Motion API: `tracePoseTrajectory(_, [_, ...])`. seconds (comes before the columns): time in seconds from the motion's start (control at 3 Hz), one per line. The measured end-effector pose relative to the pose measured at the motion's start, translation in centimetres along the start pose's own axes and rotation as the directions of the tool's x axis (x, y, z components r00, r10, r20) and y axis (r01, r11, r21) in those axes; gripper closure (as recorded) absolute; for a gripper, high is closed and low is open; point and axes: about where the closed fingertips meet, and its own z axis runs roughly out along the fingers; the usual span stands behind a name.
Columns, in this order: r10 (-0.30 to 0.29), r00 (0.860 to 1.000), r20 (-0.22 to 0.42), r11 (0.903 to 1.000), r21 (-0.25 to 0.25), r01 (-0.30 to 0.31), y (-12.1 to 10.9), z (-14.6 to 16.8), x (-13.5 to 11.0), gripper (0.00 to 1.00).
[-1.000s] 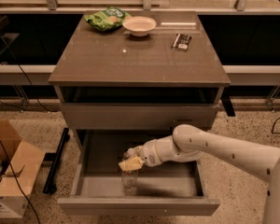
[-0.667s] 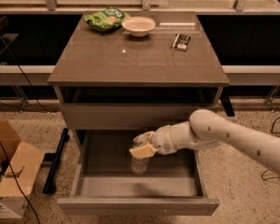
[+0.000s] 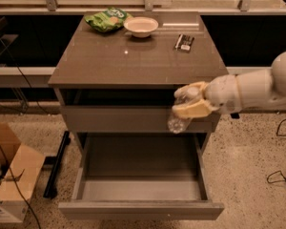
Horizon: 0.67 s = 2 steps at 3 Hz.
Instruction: Pick water bottle from middle drawer and place on counter
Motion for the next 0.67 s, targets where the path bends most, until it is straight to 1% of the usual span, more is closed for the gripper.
tracePoseTrajectory(0.33, [-0.132,0.991,0.000,0.9903,0.044,0.132,-0.2,-6.9,-7.6,1.00])
tracePoseTrajectory(0.67, [-0.292,0.955,-0.045,0.9457,0.135,0.296,-1.4,-10.7,-16.5,1.00])
